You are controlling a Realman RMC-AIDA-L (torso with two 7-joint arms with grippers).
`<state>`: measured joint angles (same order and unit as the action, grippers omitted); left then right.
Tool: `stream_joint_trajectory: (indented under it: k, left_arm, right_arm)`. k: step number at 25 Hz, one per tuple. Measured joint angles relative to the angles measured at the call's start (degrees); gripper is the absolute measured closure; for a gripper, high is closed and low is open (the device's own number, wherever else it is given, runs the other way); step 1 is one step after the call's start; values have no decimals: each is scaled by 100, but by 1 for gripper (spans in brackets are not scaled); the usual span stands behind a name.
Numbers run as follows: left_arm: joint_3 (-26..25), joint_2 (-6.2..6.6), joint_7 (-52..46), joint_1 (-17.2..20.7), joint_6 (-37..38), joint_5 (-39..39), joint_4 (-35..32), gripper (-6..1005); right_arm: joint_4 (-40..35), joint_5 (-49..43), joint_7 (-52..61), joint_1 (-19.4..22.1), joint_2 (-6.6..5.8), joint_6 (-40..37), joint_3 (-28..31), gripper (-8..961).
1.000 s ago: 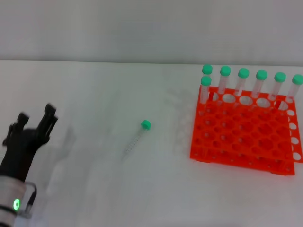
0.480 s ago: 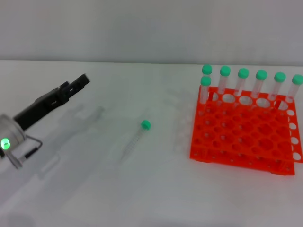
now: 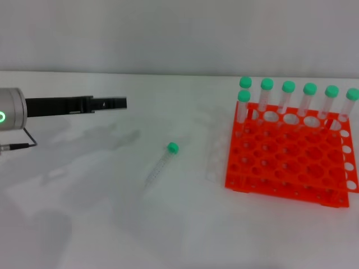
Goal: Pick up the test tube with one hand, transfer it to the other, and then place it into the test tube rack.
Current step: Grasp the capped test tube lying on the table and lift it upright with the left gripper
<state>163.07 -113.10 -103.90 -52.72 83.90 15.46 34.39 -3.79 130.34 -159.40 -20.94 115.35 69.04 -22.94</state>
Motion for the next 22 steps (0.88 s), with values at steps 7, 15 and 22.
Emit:
stream_joint_trajectory:
  k: [7,15,22]
  left_arm:
    - [-4,3,-742,-1244,-24,-2233,419,111]
    - [-4,-197,-2097,-2138,-407,-4091,310,111]
    - [6,-480,-2593,-2512,-691,-4782,-152,110]
  right_arm:
    - [50,0,0,-118,17,-16,0,126]
    - [80,0,28,-157,43,-3,-18,125]
    - [154,0,30,-159,40,22,-31,125]
